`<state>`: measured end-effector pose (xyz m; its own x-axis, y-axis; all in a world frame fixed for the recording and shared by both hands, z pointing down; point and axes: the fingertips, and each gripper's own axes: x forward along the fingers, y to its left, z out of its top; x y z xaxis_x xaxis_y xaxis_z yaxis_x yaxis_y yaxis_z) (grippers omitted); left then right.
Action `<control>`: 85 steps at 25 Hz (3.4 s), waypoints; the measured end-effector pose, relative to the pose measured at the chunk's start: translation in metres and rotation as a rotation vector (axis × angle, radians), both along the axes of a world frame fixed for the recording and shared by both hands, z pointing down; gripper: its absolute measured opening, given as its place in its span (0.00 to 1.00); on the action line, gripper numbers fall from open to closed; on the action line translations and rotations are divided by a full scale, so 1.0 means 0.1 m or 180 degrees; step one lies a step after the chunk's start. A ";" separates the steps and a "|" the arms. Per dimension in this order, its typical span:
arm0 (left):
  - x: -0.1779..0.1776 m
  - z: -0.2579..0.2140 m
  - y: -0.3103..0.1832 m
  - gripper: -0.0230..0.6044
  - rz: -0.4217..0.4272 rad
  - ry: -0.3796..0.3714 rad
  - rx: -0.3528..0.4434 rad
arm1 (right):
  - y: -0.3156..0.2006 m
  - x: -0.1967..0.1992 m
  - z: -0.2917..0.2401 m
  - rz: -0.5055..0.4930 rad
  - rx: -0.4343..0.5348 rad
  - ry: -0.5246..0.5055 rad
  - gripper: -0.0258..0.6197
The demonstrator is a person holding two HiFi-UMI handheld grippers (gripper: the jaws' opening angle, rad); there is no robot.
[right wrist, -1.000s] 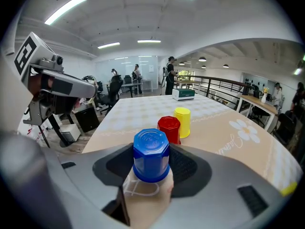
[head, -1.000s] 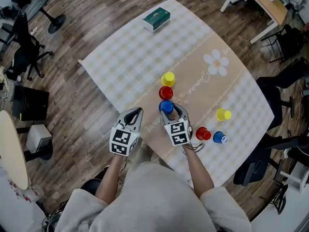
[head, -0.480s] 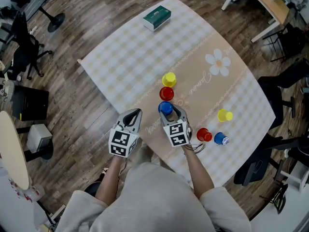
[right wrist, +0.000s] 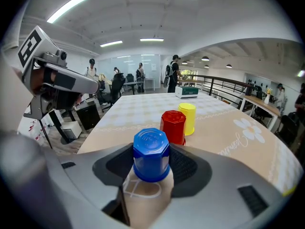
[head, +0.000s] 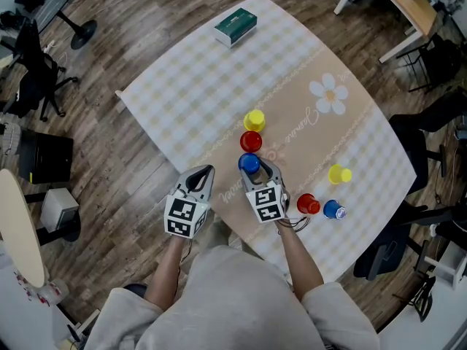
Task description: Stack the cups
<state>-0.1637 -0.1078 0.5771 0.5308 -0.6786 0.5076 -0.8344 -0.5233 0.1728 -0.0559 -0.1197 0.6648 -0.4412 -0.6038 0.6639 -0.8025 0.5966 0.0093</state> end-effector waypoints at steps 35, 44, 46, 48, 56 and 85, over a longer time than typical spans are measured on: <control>1.04 -0.28 0.04 0.06 0.0804 0.0090 0.0208 | 0.34 1.26 -1.12 0.1011 0.0642 -0.0195 0.47; 1.47 -0.32 0.13 0.06 0.1093 0.0103 0.0223 | 0.69 2.06 -1.16 0.1609 0.0657 -0.0108 0.47; 1.55 -0.33 0.15 0.06 0.1140 0.0106 0.0224 | 0.78 2.23 -1.15 0.1730 0.0647 -0.0068 0.47; 1.63 -0.33 0.18 0.06 0.1182 0.0108 0.0229 | 0.88 2.41 -1.13 0.1849 0.0637 -0.0031 0.47; 1.83 -0.32 0.26 0.06 0.1298 0.0088 0.0227 | 1.22 2.94 -0.97 0.2226 0.0546 0.0066 0.46; 1.73 -0.34 0.30 0.06 0.1180 0.0013 0.0237 | 1.62 3.29 0.01 0.2458 -0.0154 0.0135 0.40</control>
<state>0.0089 -0.0782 0.5426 0.7492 -0.4750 0.4616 -0.5853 -0.8009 0.1259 0.2732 0.0424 0.6654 0.1194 -0.6998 0.7043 -0.9906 -0.1313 0.0374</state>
